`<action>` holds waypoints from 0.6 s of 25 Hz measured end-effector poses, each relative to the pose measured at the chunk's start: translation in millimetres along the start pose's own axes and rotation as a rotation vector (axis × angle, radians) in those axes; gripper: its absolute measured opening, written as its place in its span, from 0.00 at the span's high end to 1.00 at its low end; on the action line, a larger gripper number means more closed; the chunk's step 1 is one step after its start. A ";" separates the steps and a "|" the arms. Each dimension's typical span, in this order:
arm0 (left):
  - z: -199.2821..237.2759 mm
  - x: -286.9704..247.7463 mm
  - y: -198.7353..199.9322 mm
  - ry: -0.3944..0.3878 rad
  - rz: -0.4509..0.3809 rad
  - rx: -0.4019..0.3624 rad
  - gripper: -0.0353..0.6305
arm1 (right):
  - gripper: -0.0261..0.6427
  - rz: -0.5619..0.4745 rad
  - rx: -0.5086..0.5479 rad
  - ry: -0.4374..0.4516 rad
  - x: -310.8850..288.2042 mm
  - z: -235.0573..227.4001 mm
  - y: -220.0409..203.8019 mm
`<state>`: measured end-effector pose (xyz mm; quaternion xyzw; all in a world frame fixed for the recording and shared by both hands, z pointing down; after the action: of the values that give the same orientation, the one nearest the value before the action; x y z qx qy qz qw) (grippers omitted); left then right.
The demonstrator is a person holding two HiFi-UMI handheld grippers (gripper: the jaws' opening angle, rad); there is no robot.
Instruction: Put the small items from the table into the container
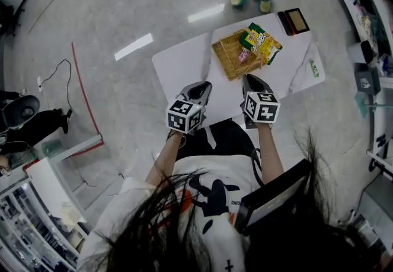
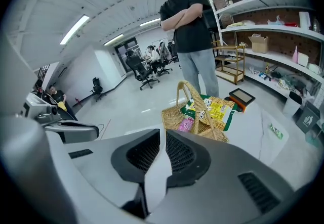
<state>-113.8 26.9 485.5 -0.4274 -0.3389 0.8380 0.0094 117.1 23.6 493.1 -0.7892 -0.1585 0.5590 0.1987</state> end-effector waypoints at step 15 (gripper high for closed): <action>-32.4 0.7 -0.1 0.049 -0.066 0.034 0.93 | 0.93 0.058 0.096 0.104 17.0 -3.7 -29.5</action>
<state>-90.9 45.3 471.9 -0.4363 -0.3385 0.8320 0.0528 125.4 56.7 494.7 -0.8111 -0.0980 0.5296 0.2282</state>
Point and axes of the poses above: the fingertips, and each gripper's own axes: x backward along the fingers, z to its left, y out of its top, the point moved 10 cm from there along x, backward along the fingers, and after that the axes turned 13 degrees about z, right-handed, at the moved point
